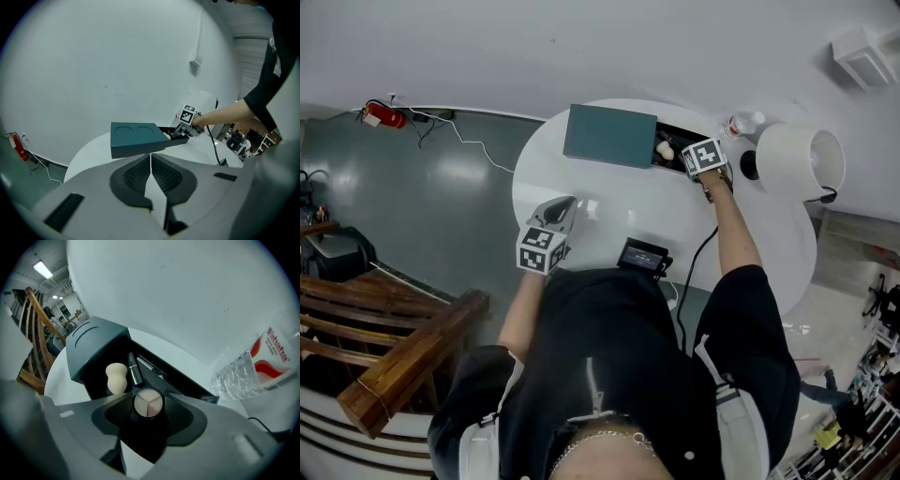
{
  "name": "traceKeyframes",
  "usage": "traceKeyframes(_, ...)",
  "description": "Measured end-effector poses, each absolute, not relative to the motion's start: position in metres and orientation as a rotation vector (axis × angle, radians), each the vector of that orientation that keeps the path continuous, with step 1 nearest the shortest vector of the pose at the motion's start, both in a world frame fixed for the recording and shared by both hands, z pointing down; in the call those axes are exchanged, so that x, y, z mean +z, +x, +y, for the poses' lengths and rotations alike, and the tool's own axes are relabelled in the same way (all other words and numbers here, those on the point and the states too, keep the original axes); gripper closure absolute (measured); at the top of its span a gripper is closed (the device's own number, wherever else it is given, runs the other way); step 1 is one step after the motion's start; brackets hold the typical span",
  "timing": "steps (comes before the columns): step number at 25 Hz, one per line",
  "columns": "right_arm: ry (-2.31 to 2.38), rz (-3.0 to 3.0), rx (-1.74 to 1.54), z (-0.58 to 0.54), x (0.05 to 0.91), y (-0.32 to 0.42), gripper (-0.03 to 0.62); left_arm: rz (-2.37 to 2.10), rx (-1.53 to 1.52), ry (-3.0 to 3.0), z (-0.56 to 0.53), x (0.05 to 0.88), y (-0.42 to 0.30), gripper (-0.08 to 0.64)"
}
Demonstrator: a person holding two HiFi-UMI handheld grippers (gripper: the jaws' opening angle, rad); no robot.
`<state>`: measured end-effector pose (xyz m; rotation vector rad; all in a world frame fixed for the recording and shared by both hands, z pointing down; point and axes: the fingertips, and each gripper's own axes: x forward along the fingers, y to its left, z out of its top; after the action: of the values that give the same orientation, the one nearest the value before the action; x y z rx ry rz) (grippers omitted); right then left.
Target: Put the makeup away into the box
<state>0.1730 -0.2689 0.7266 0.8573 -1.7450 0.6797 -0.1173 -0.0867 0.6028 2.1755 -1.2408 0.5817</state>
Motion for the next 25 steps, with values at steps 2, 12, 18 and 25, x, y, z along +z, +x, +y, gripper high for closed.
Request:
traceKeyframes(2, 0.837, -1.727, 0.693, -0.267, 0.733, 0.172, 0.382, -1.244, 0.583, 2.168, -0.087, 0.604, -0.118, 0.546)
traceKeyframes(12, 0.955, -1.801, 0.673, -0.270, 0.706, 0.176, 0.380, -1.221, 0.581, 2.182, -0.091, 0.605, -0.113, 0.546)
traceKeyframes(18, 1.122, -1.957, 0.670, -0.253, 0.653, 0.185, 0.467, -1.167, 0.581, 2.242, -0.098, 0.600, -0.097, 0.546)
traceKeyframes(25, 1.296, -2.108, 0.662, -0.215, 0.604, 0.188, 0.588, -1.116, 0.577, 2.324, -0.107, 0.589, -0.080, 0.546)
